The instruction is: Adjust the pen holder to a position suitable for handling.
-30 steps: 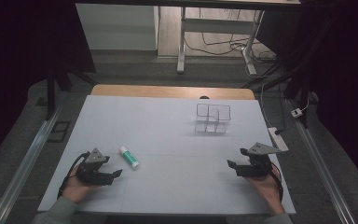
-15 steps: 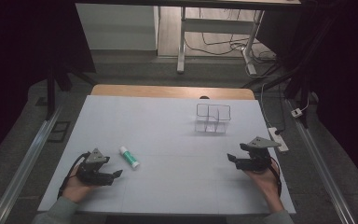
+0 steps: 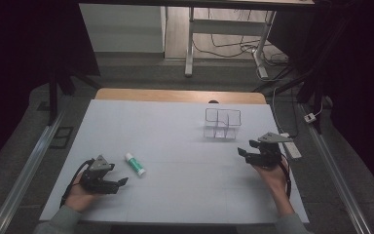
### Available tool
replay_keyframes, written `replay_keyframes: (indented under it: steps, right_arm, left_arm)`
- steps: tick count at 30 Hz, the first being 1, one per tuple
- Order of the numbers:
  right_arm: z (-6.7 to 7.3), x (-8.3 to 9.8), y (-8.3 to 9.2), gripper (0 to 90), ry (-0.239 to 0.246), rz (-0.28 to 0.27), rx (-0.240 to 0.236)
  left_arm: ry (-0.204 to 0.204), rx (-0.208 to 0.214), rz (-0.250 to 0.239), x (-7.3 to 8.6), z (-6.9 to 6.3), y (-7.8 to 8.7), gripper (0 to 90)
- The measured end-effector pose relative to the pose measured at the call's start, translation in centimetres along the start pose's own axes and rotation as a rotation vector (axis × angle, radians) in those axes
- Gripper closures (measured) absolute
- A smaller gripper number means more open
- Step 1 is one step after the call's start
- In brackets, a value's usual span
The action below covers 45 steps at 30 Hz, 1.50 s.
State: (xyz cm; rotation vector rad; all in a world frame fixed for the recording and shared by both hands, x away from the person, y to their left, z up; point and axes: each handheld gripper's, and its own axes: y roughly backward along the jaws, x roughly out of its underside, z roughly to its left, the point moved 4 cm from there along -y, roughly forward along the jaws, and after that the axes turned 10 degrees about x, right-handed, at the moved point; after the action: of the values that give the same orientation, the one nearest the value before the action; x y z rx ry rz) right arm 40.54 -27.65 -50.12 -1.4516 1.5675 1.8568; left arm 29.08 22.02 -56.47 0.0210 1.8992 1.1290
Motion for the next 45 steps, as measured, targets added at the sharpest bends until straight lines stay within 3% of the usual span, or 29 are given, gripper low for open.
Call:
replay_keyframes:
  steps: [5,11,21,34,45]
  right_arm:
    - [-0.6,-0.2,-0.6,47.2,-0.001,0.012,0.038]
    - [-1.1,-0.5,-1.2,57.7,-0.002,0.019,0.037]
    - [-2.2,-1.0,-2.7,87.6,-0.005,0.034,0.108]
    - [-3.7,-2.6,-5.6,88.6,-0.045,0.047,0.140]
    - [-4.1,-3.6,-7.2,88.5,-0.079,0.034,0.140]
  left_arm:
    - [-0.001,0.001,0.002,0.0,0.0,0.0,22.2]
    - [-0.003,0.001,0.001,0.0,0.0,0.0,22.2]
    - [-0.003,0.003,0.003,0.0,0.0,-0.1,22.2]
    - [-0.004,0.003,0.006,0.0,0.0,-0.1,22.2]
    - [-0.008,0.003,0.012,0.1,0.1,-0.1,22.2]
